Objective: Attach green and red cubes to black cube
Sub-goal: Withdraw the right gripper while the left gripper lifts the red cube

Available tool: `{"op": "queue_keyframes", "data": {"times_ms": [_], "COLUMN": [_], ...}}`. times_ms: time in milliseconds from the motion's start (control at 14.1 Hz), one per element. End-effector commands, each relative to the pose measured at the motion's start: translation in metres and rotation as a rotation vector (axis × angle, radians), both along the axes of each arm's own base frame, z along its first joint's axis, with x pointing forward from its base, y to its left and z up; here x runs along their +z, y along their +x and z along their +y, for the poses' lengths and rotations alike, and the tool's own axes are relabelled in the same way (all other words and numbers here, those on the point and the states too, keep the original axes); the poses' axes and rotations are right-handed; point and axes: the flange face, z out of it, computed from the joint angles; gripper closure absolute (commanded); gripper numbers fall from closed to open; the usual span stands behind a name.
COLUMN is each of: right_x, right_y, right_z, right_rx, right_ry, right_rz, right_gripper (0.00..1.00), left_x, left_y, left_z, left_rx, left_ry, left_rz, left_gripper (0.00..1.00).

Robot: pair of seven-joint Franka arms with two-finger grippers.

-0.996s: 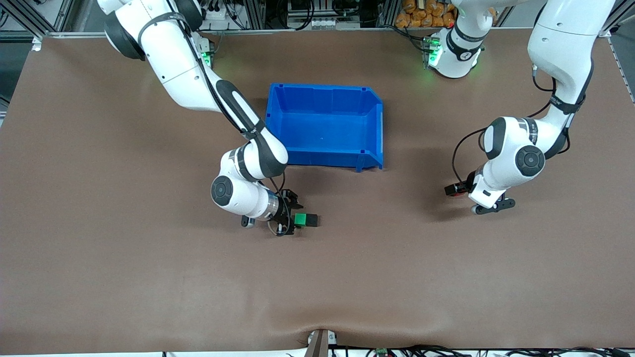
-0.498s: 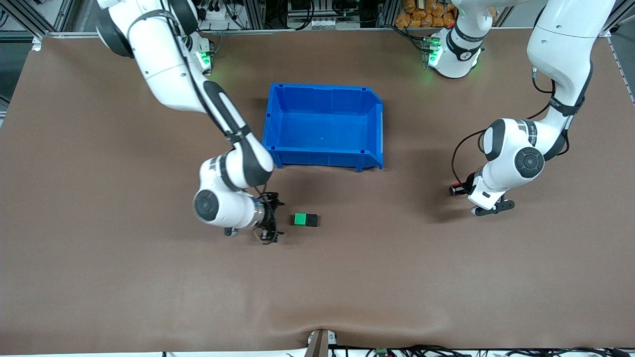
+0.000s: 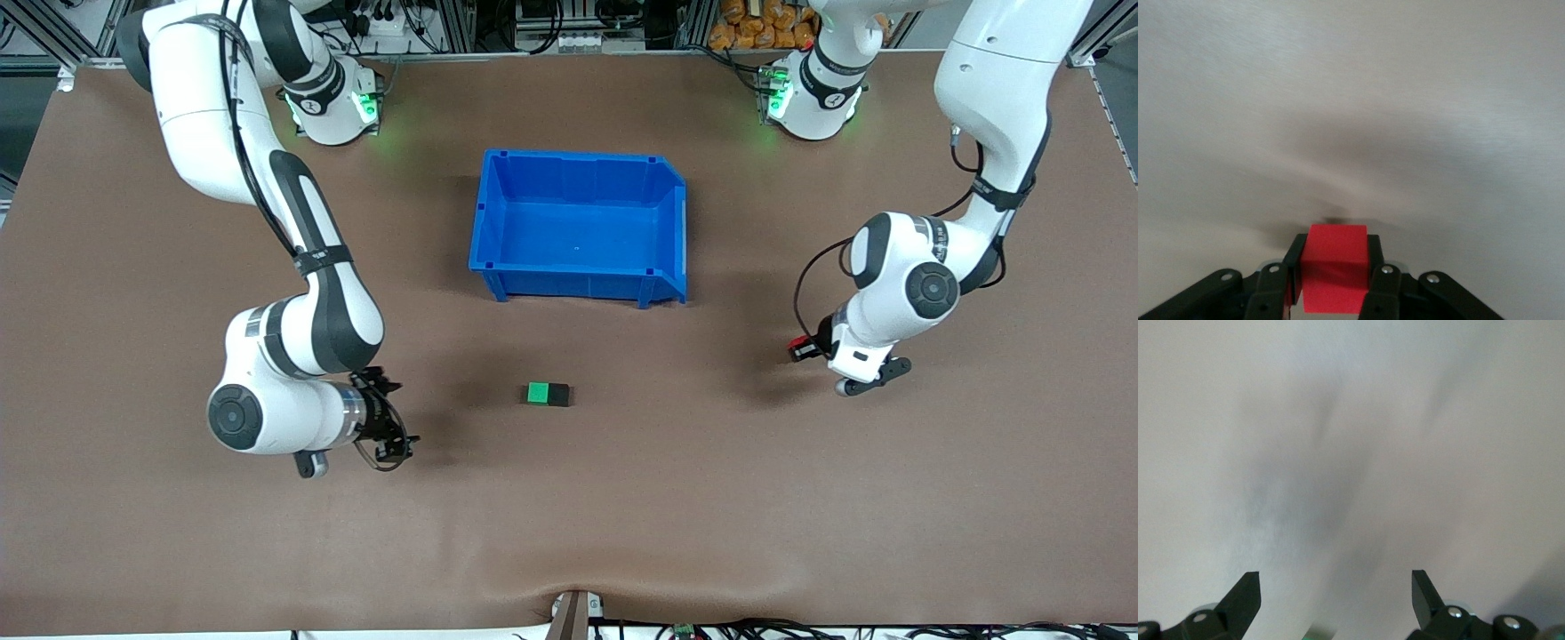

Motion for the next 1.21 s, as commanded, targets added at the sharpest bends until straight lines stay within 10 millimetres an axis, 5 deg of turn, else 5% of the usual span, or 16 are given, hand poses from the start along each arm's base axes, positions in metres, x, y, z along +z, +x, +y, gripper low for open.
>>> {"op": "queue_keyframes", "data": {"times_ms": [0, 356, 640, 925, 1139], "right_x": [0.024, 0.071, 0.111, 0.226, 0.269], "right_y": [0.006, 0.028, 0.020, -0.056, -0.122], "right_z": [-0.043, -0.176, -0.236, -0.257, -0.254], "right_rx": [0.296, 0.615, 0.773, 0.794, 0.805], "right_ry": [-0.063, -0.050, -0.024, 0.053, 0.053], "right_rz": [-0.048, -0.156, -0.184, -0.123, -0.141], "right_gripper": [0.00, 0.00, 0.00, 0.00, 0.00], "left_x": [0.030, 0.054, 0.059, 0.055, 0.058], "left_y": [0.014, 0.040, 0.057, 0.064, 0.063], "left_z": [-0.015, -0.076, -0.121, -0.155, -0.178], "left_rx": [0.123, 0.366, 0.551, 0.627, 0.712], "left_ry": [-0.007, -0.036, -0.068, -0.087, -0.101], "left_rz": [0.026, 0.020, 0.016, 0.024, 0.034], "left_gripper": [1.00, 1.00, 1.00, 1.00, 1.00]}}
